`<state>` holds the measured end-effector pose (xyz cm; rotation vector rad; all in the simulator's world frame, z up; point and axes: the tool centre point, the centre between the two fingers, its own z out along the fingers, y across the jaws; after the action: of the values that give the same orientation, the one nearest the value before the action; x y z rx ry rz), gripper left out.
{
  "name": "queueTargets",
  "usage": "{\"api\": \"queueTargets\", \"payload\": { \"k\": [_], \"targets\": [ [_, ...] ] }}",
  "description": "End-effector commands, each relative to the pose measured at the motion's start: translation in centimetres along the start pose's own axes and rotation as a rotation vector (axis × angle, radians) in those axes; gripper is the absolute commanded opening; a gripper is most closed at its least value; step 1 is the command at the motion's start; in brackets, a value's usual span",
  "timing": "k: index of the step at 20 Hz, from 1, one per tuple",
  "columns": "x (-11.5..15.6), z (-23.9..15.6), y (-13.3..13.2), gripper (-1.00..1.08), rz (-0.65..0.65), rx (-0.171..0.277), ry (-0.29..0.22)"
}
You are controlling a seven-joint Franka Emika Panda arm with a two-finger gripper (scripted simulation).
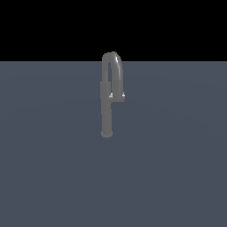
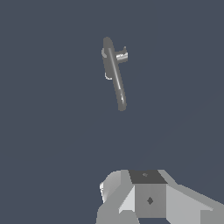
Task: Turn on the faucet by rotating a designated handle.
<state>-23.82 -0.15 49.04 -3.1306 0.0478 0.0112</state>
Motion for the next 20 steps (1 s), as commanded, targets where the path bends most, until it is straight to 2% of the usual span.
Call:
{"api": "queueTargets", "payload": {
  "k": [1,9,20],
  "targets": [
    [0.5,0.1,-0.1,-1.00,0.013,0.012,-0.016],
    [3.4,0.6,-0.4,-1.00,0.083,0.080,-0.104],
    [9.0,2.4,-0.5,-1.00,0.226,0.218,-0.283]
  ]
}}
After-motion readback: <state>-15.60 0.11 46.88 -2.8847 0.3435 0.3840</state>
